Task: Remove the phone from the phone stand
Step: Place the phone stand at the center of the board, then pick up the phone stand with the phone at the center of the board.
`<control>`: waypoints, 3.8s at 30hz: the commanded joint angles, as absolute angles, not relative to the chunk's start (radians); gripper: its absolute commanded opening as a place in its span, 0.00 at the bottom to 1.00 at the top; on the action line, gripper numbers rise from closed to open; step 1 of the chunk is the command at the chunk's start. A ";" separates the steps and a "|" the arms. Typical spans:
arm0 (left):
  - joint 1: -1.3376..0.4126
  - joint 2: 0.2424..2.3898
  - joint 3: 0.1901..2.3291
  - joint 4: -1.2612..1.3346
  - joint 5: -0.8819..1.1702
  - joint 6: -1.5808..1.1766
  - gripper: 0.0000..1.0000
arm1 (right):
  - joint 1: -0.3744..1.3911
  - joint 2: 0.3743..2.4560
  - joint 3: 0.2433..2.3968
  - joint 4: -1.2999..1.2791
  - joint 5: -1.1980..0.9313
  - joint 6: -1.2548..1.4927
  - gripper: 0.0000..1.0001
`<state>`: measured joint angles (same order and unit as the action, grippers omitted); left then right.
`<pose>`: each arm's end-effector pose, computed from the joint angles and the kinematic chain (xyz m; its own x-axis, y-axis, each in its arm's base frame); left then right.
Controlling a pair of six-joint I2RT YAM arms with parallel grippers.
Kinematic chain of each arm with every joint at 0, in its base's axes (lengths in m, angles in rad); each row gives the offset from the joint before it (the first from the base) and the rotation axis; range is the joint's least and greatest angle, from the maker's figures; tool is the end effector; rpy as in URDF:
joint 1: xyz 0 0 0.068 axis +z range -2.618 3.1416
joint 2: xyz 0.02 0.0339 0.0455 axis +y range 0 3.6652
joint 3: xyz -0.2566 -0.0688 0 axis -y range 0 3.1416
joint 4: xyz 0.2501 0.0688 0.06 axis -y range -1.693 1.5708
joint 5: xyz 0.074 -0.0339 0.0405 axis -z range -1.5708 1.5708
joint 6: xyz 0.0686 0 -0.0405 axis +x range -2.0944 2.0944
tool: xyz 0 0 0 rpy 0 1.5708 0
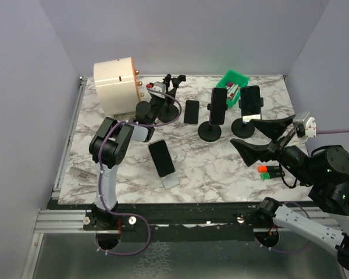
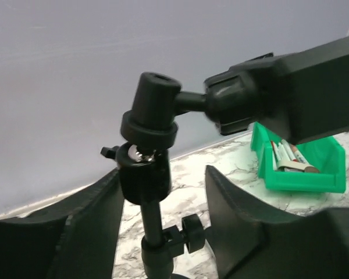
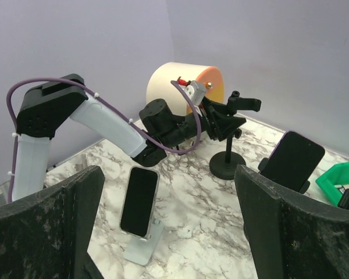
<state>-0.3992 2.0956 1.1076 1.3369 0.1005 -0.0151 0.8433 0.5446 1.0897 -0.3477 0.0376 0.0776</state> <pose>0.4304 -0.1890 0.2084 0.3078 -0.1461 -0.9402 0.4783 0.8780 0.0201 0.0838 0.0902 0.4554 0.0741 0.1997 -0.9771 -0.7297 0.6786 0.0834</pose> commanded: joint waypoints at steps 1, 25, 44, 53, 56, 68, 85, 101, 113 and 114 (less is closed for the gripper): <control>-0.400 2.010 1.108 1.389 0.126 -0.028 0.64 | 0.846 0.543 1.103 -0.379 0.053 0.078 1.00; -0.402 1.097 0.861 0.657 -0.108 -0.143 0.99 | 0.847 0.638 1.075 -0.414 0.036 0.149 1.00; -0.400 0.633 0.585 0.175 -0.188 -0.472 0.99 | 0.850 0.912 0.994 -0.391 0.356 0.300 0.90; -0.400 0.736 0.675 0.172 -0.196 -0.452 0.99 | 0.754 1.164 1.255 -0.514 0.483 0.373 1.00; -0.400 0.740 0.667 0.171 -0.184 -0.439 0.99 | 0.633 1.179 1.248 -0.439 0.309 0.373 1.00; -0.427 0.577 0.566 0.171 -0.200 -0.441 0.99 | 0.481 1.305 1.270 -0.241 0.135 0.347 1.00; -0.470 0.540 0.561 0.179 -0.192 -0.417 0.99 | 0.395 1.454 1.343 -0.263 0.057 0.328 1.00; -0.479 0.542 0.557 0.186 -0.182 -0.416 0.99 | 0.367 1.504 1.344 -0.242 0.005 0.324 0.95; -0.483 0.540 0.557 0.186 -0.185 -0.416 0.99 | 0.368 1.477 1.339 -0.243 -0.071 0.316 0.68; -0.483 0.541 0.556 0.186 -0.186 -0.416 0.99 | 0.367 1.466 1.334 -0.245 -0.077 0.316 0.63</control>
